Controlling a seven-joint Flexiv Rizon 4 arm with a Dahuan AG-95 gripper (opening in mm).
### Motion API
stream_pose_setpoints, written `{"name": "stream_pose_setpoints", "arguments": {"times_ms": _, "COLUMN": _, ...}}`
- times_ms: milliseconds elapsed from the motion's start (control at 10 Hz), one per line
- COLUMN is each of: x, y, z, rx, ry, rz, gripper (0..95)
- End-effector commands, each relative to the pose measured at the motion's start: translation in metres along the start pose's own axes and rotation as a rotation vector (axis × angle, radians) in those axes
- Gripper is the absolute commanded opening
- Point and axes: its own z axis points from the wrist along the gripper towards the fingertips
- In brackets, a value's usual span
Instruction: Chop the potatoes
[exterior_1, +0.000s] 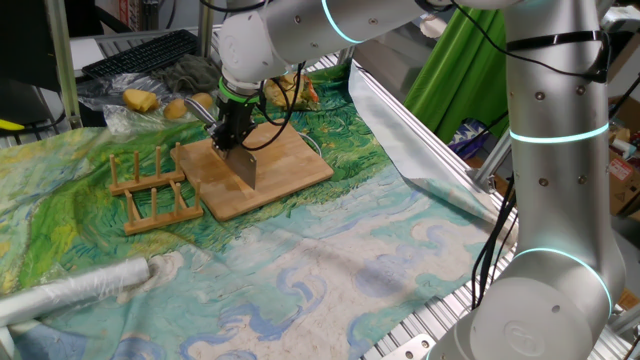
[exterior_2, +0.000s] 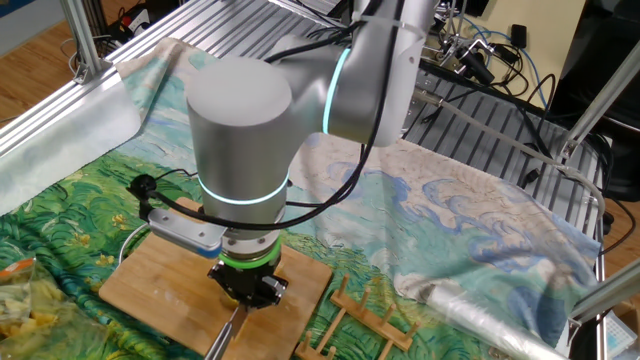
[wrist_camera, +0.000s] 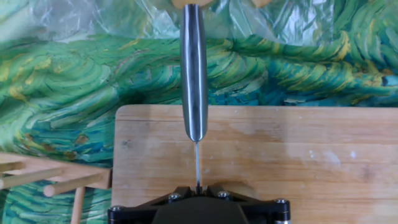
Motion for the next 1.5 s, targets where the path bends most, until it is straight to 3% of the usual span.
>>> {"name": "stream_pose_setpoints", "arguments": {"times_ms": 100, "x": 0.001, "y": -0.001, "z": -0.011, "rx": -0.006, "ry": 0.004, "rz": 0.013, "gripper": 0.0}}
{"name": "stream_pose_setpoints", "arguments": {"times_ms": 400, "x": 0.005, "y": -0.007, "z": -0.029, "rx": -0.010, "ry": 0.005, "rz": 0.021, "gripper": 0.0}}
{"name": "stream_pose_setpoints", "arguments": {"times_ms": 600, "x": 0.006, "y": -0.023, "z": -0.034, "rx": -0.012, "ry": 0.000, "rz": 0.000, "gripper": 0.0}}
{"name": "stream_pose_setpoints", "arguments": {"times_ms": 900, "x": -0.006, "y": -0.042, "z": -0.041, "rx": -0.011, "ry": 0.005, "rz": -0.024, "gripper": 0.0}}
{"name": "stream_pose_setpoints", "arguments": {"times_ms": 1200, "x": -0.012, "y": -0.060, "z": -0.036, "rx": -0.013, "ry": 0.000, "rz": -0.055, "gripper": 0.0}}
{"name": "stream_pose_setpoints", "arguments": {"times_ms": 1500, "x": -0.014, "y": -0.075, "z": -0.021, "rx": -0.023, "ry": -0.015, "rz": -0.079, "gripper": 0.0}}
